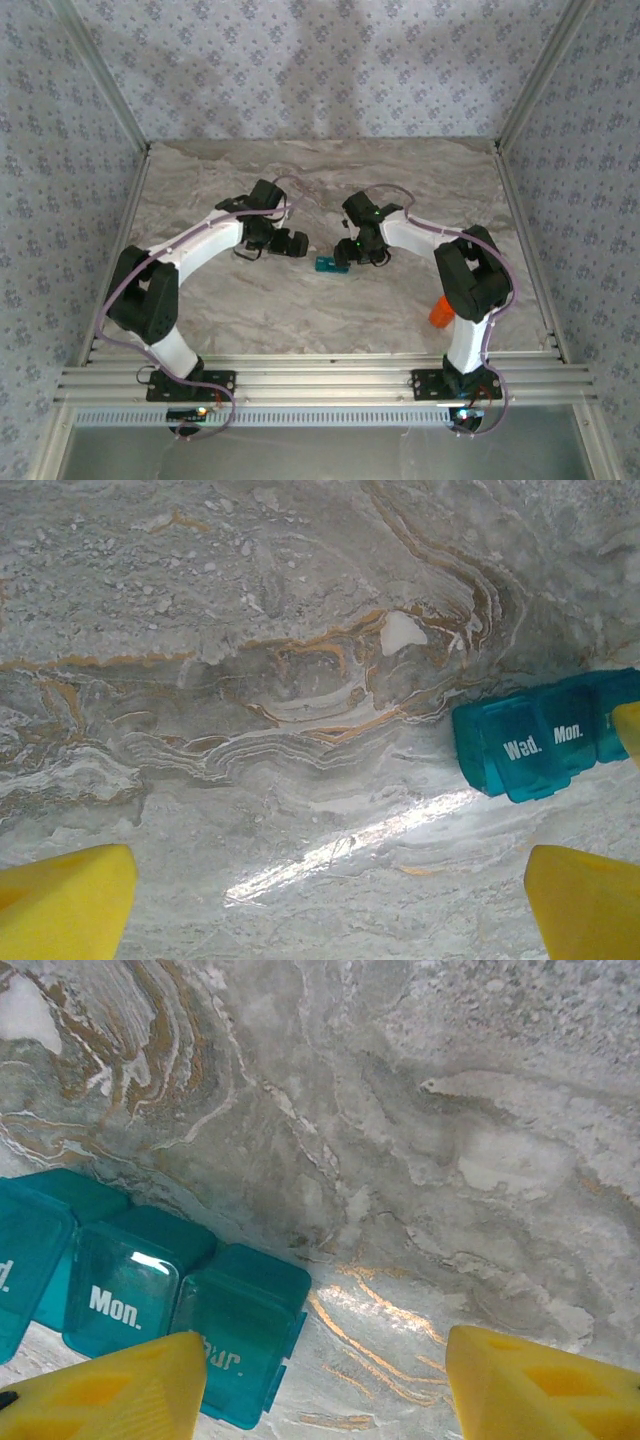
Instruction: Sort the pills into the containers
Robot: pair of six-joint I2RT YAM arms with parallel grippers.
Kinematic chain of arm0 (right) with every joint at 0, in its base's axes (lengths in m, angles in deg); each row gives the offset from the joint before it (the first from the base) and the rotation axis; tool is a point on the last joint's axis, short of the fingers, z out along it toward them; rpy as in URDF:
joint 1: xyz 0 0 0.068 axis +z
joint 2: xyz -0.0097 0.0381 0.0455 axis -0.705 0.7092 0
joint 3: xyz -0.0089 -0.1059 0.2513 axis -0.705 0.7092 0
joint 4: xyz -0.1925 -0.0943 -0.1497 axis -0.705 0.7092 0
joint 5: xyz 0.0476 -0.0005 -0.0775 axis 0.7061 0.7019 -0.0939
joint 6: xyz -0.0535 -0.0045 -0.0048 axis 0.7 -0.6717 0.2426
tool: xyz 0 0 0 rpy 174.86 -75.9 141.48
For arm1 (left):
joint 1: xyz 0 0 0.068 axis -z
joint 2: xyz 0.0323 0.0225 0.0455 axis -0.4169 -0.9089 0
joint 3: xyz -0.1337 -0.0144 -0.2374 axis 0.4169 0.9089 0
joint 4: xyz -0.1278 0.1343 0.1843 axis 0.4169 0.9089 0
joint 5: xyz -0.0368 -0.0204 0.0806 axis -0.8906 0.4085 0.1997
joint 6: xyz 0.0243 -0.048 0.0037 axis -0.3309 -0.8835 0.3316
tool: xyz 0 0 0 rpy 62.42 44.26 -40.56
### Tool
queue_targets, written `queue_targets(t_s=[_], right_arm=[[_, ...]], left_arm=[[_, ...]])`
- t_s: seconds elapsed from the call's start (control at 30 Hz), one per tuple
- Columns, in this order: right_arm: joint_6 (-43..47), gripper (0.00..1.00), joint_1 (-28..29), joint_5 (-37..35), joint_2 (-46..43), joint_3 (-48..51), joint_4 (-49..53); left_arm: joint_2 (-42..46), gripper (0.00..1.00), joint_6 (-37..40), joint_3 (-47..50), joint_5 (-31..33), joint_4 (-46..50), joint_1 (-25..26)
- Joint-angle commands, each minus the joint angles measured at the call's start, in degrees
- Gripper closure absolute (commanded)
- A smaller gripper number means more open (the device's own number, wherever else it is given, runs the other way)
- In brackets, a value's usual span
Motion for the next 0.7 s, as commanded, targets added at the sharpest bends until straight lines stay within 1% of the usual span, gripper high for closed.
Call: queue_targets(t_s=[0.0, 0.37, 0.67], right_arm=[[-1.2, 0.33, 0.6, -0.2, -0.6, 0.7, 0.6], [-1.0, 0.34, -0.1, 0.4, 1.2, 1.1, 1.2], [-1.1, 0.34, -0.7, 0.9, 1.5, 1.1, 0.6]], left_arm=[[-0.7, 0.01, 1.8, -1.6, 1.1, 1.3, 1.1], [-1.4, 0.01, 2.4, -0.9, 1.6, 1.0, 2.9], [-1.4, 0.01, 5.0, 0.5, 1.7, 1.3, 5.6]])
